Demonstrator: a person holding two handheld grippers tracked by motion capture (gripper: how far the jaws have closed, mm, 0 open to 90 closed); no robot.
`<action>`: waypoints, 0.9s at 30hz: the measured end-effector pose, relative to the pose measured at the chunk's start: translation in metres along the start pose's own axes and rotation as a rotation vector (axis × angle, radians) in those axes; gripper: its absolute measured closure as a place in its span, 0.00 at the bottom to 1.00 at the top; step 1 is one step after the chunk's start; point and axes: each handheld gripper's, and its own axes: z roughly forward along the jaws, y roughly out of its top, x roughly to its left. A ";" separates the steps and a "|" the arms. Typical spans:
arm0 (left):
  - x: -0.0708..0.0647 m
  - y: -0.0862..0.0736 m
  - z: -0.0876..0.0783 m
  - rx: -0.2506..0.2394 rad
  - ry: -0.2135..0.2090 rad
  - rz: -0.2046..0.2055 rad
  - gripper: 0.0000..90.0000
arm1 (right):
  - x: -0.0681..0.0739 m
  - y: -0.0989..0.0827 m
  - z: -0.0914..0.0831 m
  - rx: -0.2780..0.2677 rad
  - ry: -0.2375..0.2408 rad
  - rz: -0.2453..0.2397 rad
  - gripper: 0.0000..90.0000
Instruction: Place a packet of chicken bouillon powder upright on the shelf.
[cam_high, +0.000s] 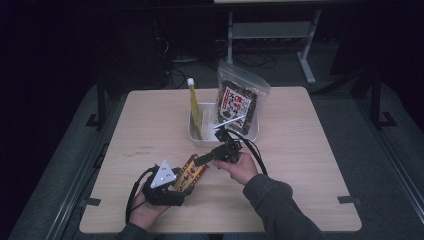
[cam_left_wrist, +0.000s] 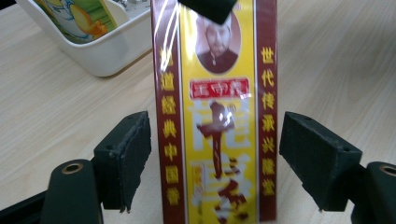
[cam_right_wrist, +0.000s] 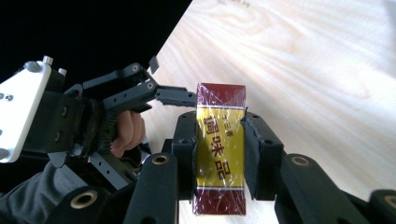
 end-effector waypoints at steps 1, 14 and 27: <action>0.000 0.000 0.000 -0.001 0.000 -0.002 0.27 | 0.000 0.000 -0.001 -0.006 -0.007 -0.001 0.76; 0.008 -0.003 -0.006 -0.024 -0.002 -0.052 0.25 | 0.005 0.004 -0.024 -0.041 -0.121 -0.025 0.76; 0.013 -0.007 -0.006 -0.026 -0.012 -0.087 0.25 | 0.014 0.014 -0.060 -0.095 -0.203 -0.028 0.76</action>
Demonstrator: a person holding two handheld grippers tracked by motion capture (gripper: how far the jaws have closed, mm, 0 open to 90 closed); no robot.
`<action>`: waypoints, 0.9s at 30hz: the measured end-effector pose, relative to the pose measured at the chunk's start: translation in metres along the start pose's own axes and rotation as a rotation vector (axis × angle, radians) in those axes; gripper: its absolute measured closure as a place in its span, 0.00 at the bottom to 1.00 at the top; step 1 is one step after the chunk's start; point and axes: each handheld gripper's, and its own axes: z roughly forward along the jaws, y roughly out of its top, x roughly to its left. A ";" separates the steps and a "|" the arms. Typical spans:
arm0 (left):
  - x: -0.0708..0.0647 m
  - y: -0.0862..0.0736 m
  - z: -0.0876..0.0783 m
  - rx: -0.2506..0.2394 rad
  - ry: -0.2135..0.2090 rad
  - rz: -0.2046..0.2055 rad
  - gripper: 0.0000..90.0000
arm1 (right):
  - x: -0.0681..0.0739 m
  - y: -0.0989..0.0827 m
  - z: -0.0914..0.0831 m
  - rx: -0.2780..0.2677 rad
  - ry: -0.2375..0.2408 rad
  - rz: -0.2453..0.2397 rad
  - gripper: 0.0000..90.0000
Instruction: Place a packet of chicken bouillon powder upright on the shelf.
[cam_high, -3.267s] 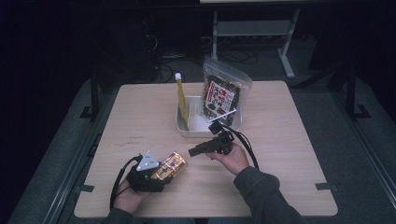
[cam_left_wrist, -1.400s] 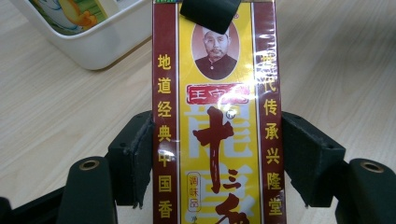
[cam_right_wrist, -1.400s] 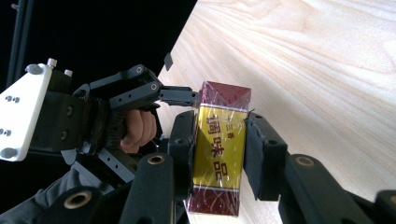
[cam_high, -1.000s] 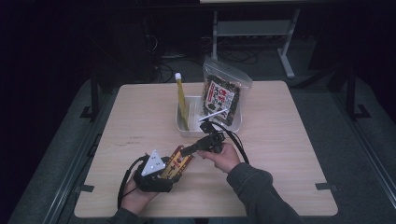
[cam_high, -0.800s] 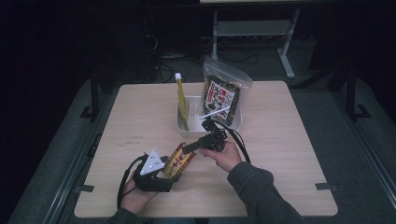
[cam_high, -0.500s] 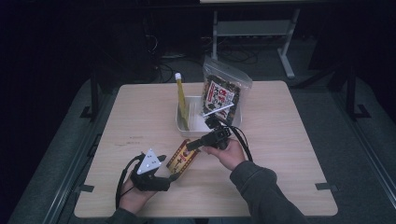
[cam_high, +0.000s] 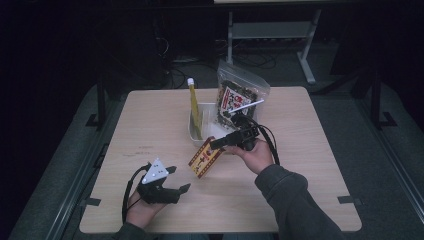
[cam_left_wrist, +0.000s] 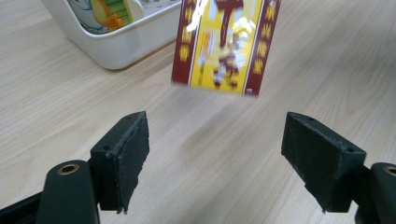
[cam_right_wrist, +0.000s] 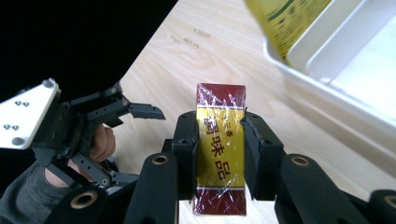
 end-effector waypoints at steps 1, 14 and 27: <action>0.000 0.000 0.000 0.000 -0.001 -0.003 0.25 | 0.000 0.001 -0.003 -0.004 -0.007 0.000 0.76; 0.009 -0.006 -0.002 0.009 0.010 -0.024 0.24 | 0.002 0.007 -0.032 -0.047 -0.068 0.001 0.76; 0.015 -0.009 -0.004 0.012 0.020 -0.039 0.24 | 0.011 0.021 -0.063 -0.074 -0.143 -0.013 0.76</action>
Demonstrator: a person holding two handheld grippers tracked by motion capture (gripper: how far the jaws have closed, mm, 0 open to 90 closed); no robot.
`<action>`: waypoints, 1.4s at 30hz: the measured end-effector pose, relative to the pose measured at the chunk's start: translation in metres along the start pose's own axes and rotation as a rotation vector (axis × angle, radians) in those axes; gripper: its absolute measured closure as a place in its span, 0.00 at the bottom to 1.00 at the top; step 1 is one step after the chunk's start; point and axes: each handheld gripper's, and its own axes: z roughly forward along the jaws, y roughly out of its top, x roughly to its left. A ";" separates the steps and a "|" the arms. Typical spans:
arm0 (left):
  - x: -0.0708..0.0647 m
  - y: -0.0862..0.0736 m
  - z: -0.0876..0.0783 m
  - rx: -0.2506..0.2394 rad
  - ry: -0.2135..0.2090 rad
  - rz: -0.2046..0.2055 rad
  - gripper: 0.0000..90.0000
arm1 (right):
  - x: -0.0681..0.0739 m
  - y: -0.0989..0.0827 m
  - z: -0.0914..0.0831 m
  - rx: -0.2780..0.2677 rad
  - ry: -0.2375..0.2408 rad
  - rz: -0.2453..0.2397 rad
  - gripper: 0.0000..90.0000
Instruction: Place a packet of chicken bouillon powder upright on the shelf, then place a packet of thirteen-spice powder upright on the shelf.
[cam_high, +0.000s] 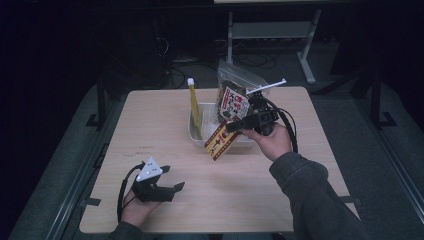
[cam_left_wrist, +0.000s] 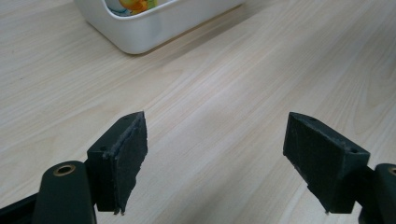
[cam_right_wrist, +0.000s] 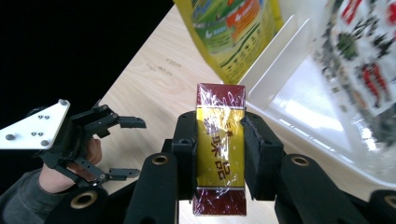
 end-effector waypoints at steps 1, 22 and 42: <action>0.001 0.000 0.000 0.000 0.000 -0.002 0.24 | 0.000 0.001 -0.002 -0.006 -0.005 0.002 0.76; 0.004 -0.002 -0.001 0.007 0.003 -0.006 0.23 | -0.005 0.026 -0.010 -0.065 -0.093 0.056 0.76; 0.011 -0.004 -0.005 0.007 0.022 -0.023 0.23 | 0.002 0.056 0.012 -0.091 -0.169 0.094 0.76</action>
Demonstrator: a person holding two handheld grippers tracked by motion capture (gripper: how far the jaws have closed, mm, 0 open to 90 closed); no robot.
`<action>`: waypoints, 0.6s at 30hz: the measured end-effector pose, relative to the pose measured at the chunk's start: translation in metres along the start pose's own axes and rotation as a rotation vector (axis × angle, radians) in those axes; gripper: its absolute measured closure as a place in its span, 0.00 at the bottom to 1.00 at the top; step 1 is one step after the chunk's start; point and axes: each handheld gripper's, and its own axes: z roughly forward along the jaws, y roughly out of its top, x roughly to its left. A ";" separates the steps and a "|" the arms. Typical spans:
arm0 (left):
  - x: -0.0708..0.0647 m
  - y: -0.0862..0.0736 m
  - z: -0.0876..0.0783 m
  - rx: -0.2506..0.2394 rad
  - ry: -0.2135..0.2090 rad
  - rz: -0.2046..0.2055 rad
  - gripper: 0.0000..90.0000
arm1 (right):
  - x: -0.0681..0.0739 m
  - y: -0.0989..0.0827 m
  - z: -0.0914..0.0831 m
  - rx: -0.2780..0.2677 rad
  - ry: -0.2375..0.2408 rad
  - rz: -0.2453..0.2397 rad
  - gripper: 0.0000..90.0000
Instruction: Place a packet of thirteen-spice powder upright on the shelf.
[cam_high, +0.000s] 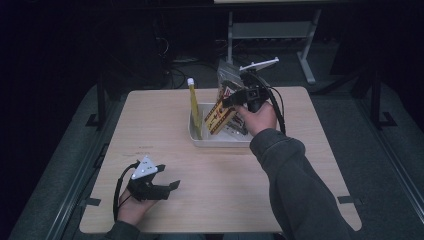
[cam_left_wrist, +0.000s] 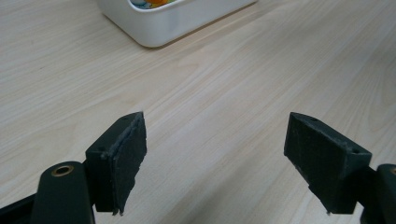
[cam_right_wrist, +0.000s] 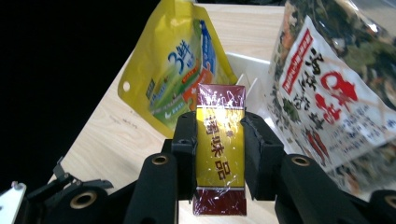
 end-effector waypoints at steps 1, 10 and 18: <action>0.001 0.000 0.000 0.002 0.000 0.000 0.23 | 0.001 0.001 0.002 -0.002 -0.002 0.006 0.76; 0.004 -0.001 -0.003 -0.002 0.008 -0.007 0.23 | 0.002 0.014 0.012 -0.027 -0.047 0.033 0.76; 0.006 -0.003 -0.006 -0.010 0.018 -0.015 0.23 | -0.001 0.016 0.025 -0.043 -0.073 0.063 0.76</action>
